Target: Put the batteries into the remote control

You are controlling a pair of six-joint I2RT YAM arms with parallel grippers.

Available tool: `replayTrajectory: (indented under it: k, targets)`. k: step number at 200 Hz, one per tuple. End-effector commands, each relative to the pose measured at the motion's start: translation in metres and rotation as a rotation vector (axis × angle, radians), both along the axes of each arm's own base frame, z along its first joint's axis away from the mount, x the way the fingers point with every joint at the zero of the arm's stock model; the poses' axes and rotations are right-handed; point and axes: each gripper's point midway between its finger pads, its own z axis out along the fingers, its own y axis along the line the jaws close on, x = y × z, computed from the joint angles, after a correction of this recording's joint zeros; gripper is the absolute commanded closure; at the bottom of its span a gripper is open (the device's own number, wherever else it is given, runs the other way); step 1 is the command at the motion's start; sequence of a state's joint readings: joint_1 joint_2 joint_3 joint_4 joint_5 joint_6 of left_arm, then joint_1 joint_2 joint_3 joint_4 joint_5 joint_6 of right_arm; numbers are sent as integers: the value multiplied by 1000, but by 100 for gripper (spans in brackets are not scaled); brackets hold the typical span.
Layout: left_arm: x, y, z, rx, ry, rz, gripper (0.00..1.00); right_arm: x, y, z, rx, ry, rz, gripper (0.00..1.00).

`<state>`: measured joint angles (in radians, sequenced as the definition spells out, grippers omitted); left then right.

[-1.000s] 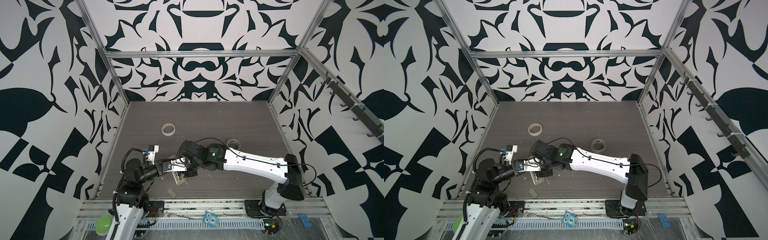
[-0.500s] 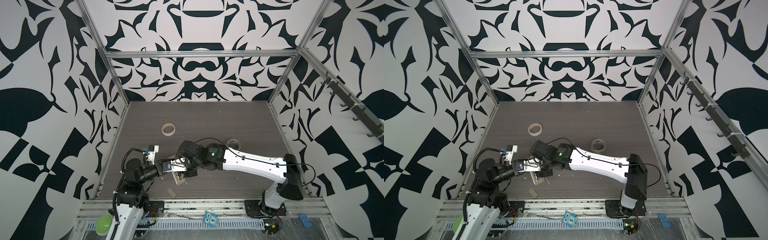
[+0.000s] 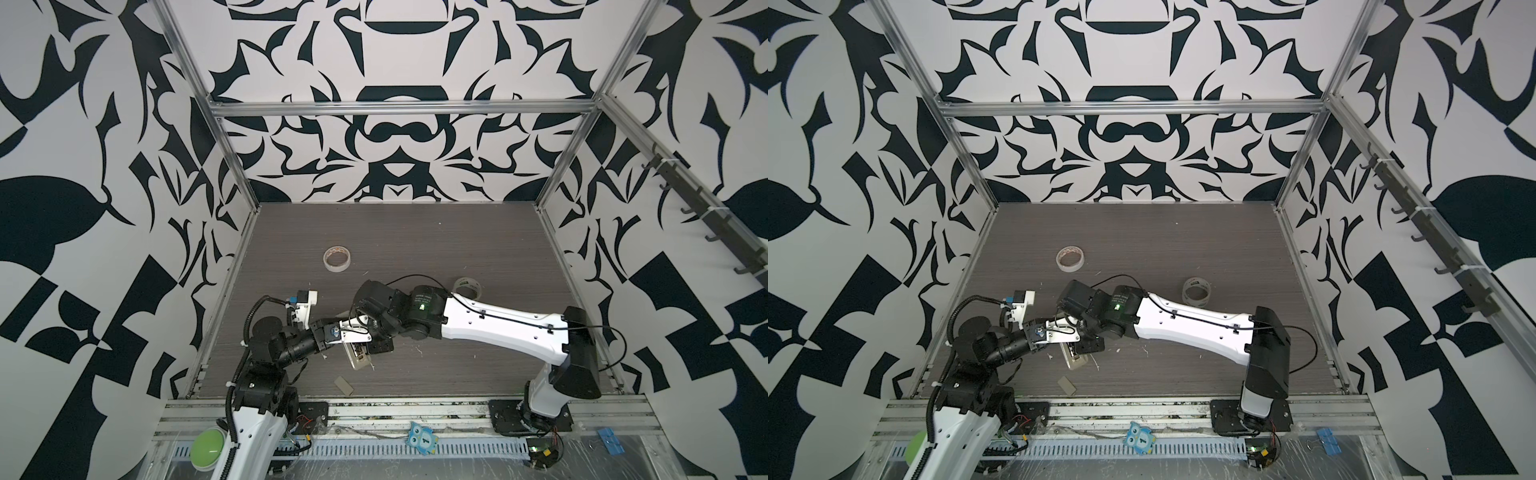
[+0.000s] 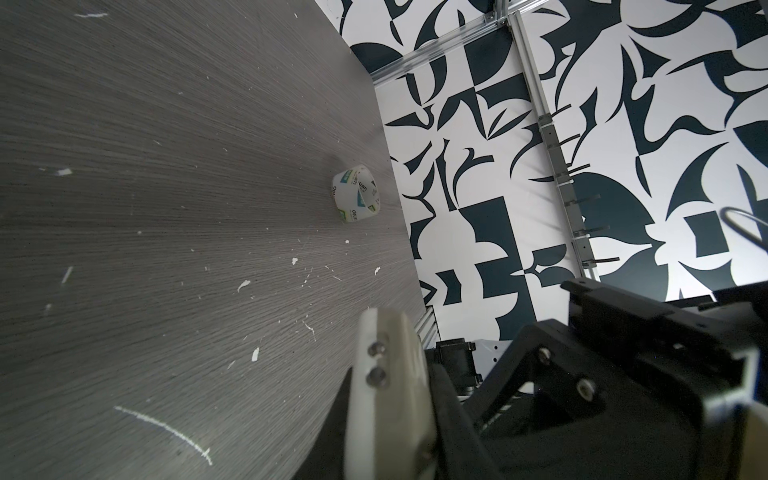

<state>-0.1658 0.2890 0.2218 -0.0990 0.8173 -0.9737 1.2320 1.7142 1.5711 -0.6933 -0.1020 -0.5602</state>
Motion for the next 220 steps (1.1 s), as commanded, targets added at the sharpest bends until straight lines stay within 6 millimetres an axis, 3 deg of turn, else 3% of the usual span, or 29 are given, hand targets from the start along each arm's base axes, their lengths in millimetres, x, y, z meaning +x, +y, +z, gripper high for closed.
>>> replayTrajectory:
  k: [1,220]
  targets:
    - [-4,-3,17,-22,-68,-32,100,-2,-2,-2,-24,15,15,79]
    - [-4,-3,17,-21,-66,-31,100,-11,-2,-18,-87,75,50,85]
